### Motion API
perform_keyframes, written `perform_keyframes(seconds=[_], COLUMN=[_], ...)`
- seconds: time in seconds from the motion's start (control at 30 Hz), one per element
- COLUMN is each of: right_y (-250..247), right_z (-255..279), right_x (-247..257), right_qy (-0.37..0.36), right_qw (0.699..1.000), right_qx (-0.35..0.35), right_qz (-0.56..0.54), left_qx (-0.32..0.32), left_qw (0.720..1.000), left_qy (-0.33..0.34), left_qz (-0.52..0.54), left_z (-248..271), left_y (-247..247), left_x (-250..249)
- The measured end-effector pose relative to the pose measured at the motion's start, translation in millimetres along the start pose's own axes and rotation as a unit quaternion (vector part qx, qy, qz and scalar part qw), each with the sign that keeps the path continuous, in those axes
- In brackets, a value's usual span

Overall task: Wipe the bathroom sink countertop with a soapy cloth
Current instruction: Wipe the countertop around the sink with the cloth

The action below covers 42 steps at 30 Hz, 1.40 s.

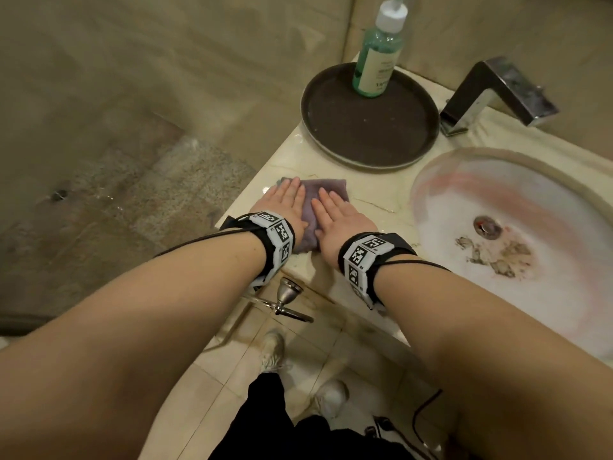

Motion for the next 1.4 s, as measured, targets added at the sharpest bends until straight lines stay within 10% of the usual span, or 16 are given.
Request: perform_keyframes(seconds=[1.4], right_y=[-43.0], right_z=[-78.8], right_x=[5.6], right_qy=[0.069], right_qw=[0.995], right_qx=[0.014], right_qz=[-0.073], left_qx=[-0.014], left_qw=[0.996], left_qy=[0.083], left_qz=[-0.027], left_z=[-91.1], left_y=[-43.4], left_x=[63.7])
Point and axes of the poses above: each hand's wrist, its own z-axis away from the middle knuckle, its own y-axis out of the palm, x = y × z, the point moved 3 cm from there along -z, towards the middle knuckle, and after that the axes turned 2 degrees about -z, right-handed, at the moved point
